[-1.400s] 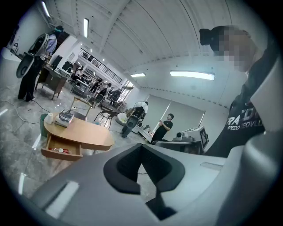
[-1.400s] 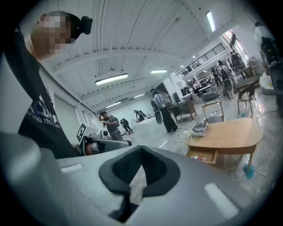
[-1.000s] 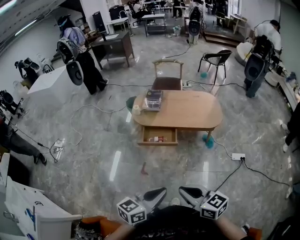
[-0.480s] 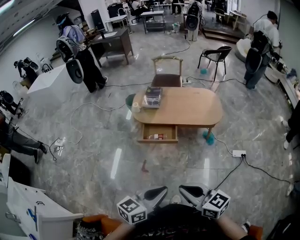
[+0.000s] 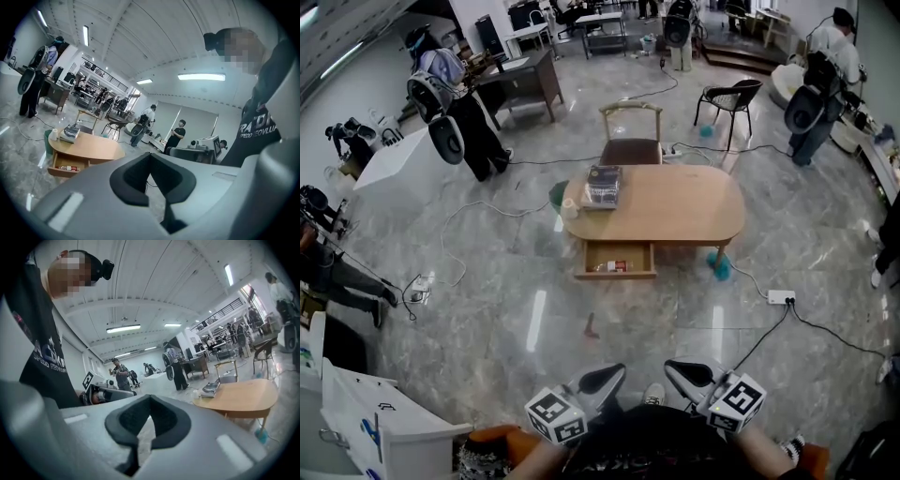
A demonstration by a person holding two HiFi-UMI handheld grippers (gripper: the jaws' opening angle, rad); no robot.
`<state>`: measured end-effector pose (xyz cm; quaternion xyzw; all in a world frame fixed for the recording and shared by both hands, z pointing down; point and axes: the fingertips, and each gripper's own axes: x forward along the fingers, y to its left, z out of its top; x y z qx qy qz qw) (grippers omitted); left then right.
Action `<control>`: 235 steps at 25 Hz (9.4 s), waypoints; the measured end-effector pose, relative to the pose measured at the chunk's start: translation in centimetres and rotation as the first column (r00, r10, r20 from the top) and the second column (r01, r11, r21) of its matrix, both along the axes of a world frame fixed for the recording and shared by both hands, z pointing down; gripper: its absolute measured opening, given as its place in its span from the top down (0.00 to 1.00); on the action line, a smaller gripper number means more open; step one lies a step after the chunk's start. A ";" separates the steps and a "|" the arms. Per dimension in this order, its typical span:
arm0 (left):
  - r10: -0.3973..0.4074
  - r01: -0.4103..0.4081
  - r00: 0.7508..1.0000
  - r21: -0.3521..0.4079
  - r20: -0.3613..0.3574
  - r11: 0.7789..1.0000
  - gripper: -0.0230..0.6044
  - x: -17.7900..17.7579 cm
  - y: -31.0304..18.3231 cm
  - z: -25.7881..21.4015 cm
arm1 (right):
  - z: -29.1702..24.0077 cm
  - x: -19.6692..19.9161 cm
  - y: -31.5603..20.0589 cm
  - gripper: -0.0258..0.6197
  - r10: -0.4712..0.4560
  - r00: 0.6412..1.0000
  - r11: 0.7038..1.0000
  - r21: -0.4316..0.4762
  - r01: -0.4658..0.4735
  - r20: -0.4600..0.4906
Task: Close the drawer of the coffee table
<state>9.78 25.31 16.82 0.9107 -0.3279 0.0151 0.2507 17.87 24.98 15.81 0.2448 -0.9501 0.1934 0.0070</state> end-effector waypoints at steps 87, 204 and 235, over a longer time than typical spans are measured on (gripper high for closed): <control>-0.038 0.032 0.987 0.043 0.155 0.999 0.97 -27.7 -19.3 5.5 | 2.9 -15.0 -20.2 0.96 0.397 0.909 0.915 -0.021 -0.403 -0.130; -0.264 0.200 0.911 0.220 0.317 0.955 0.56 -31.3 -43.3 64.9 | 66.6 0.2 -43.3 0.69 0.589 0.739 0.804 0.151 -0.575 -0.327; -0.364 0.265 0.885 0.328 0.291 0.907 0.63 -30.6 -47.8 63.5 | 65.2 -1.9 -46.3 0.73 0.577 0.761 0.817 0.215 -0.535 -0.297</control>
